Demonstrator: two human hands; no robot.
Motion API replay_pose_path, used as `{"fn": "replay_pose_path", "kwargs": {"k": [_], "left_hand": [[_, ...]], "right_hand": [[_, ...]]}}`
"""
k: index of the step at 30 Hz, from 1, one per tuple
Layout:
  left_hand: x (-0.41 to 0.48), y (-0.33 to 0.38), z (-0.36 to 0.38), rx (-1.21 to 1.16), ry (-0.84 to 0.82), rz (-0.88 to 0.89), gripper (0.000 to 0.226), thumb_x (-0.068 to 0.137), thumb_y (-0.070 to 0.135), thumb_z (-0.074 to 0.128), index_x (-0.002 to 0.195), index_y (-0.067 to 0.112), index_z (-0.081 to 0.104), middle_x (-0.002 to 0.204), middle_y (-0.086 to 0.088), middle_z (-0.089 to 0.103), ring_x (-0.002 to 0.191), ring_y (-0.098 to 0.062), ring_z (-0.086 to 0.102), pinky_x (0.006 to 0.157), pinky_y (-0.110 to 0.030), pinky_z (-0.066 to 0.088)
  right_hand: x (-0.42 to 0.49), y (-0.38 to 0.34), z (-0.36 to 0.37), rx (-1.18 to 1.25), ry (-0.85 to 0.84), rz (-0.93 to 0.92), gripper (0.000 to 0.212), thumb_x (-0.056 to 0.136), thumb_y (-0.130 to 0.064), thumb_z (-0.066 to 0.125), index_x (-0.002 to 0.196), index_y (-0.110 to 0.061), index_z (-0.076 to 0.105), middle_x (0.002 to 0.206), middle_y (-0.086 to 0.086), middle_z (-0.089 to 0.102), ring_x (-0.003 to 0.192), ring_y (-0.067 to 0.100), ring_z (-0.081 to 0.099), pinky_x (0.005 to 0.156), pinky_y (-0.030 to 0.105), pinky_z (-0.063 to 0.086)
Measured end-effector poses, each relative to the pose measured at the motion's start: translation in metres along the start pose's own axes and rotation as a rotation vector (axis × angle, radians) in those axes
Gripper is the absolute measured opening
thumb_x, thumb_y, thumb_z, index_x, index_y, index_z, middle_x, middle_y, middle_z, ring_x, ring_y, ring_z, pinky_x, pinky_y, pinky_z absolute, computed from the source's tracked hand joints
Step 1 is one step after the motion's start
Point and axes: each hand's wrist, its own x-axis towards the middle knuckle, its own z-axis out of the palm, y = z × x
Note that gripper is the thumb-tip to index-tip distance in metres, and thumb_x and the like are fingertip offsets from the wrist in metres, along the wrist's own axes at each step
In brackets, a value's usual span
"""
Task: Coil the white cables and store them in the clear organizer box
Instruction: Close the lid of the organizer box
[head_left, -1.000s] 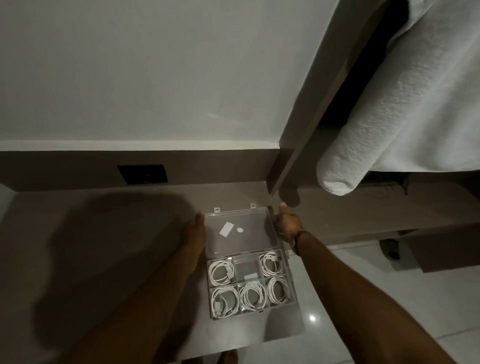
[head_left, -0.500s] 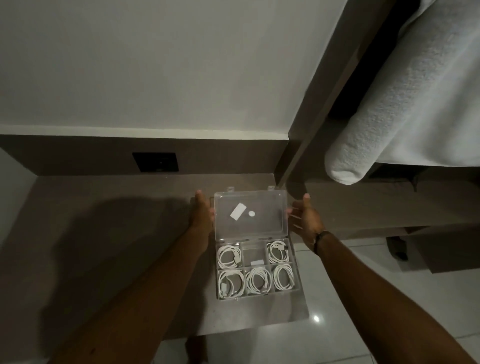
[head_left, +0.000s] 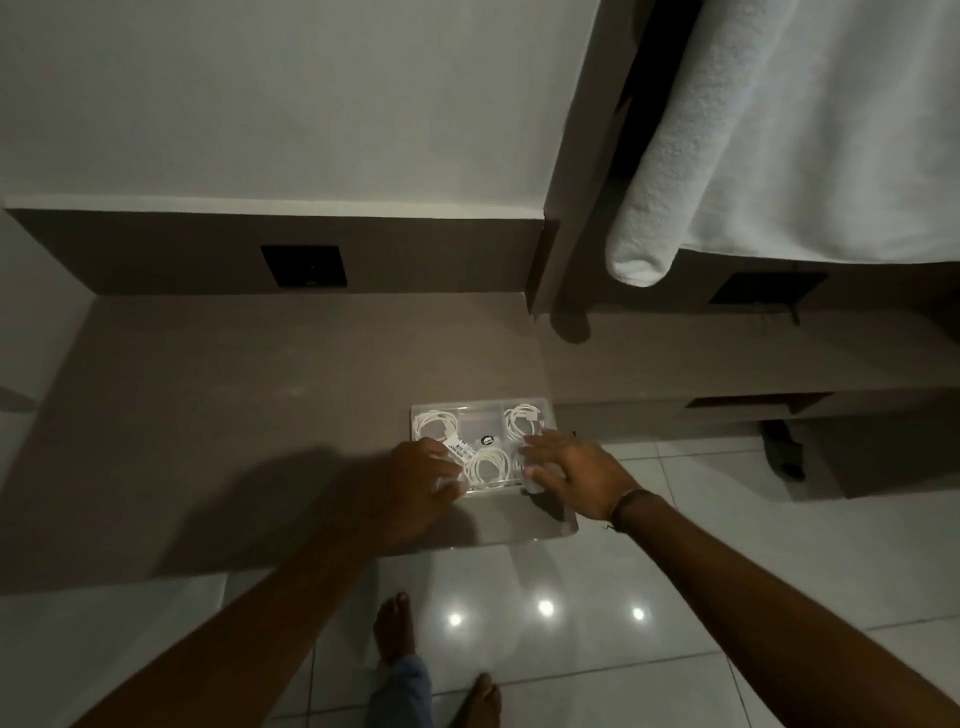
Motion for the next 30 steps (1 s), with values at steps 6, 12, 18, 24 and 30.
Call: {"fn": "replay_pose_path", "kwargs": {"k": [6,12,18,24,30], "left_hand": [[-0.022,0.018,0.015,0.438,-0.068,-0.002,0.039,0.079,0.042,0.066,0.110,0.020,0.070,0.126,-0.006,0.068,0.102,-0.032,0.068,0.077,-0.039,0.060],[-0.040,0.033,0.017,0.434,0.091,0.033,0.031,0.073,0.024,0.076,0.101,0.011,0.078,0.115,-0.015,0.075,0.096,-0.034,0.073,0.076,-0.037,0.062],[-0.047,0.035,0.019,0.328,0.154,0.072,0.025,0.069,0.010,0.085,0.093,0.011,0.080,0.111,-0.015,0.077,0.100,-0.033,0.073,0.079,-0.037,0.062],[-0.052,0.033,0.025,0.354,0.074,0.017,0.026,0.071,0.009,0.083,0.096,0.011,0.078,0.117,-0.015,0.074,0.106,-0.033,0.070,0.075,-0.039,0.063],[-0.049,0.041,0.023,0.404,0.077,-0.025,0.030,0.060,0.010,0.090,0.088,0.016,0.080,0.109,-0.010,0.078,0.090,-0.030,0.075,0.058,-0.032,0.062]], "right_hand": [[-0.014,-0.014,0.022,-0.385,0.029,-0.136,0.050,0.103,-0.044,0.044,0.144,-0.015,0.050,0.149,0.011,0.054,0.133,0.030,0.054,0.099,0.045,0.055],[-0.018,-0.018,0.023,-0.338,-0.031,-0.060,0.051,0.102,-0.045,0.049,0.147,-0.020,0.049,0.155,0.009,0.048,0.129,0.029,0.057,0.097,0.045,0.058],[-0.022,-0.017,0.030,-0.422,-0.131,0.032,0.058,0.104,-0.031,0.055,0.157,-0.025,0.031,0.168,0.006,0.026,0.144,0.030,0.046,0.101,0.049,0.056],[-0.025,-0.020,0.042,-0.480,-0.119,-0.016,0.057,0.103,-0.026,0.057,0.154,-0.020,0.033,0.166,0.007,0.026,0.149,0.029,0.035,0.097,0.048,0.059],[-0.024,-0.015,0.054,-0.500,-0.032,-0.009,0.047,0.105,-0.035,0.050,0.148,-0.020,0.039,0.162,0.008,0.033,0.147,0.029,0.040,0.088,0.045,0.063]]}}
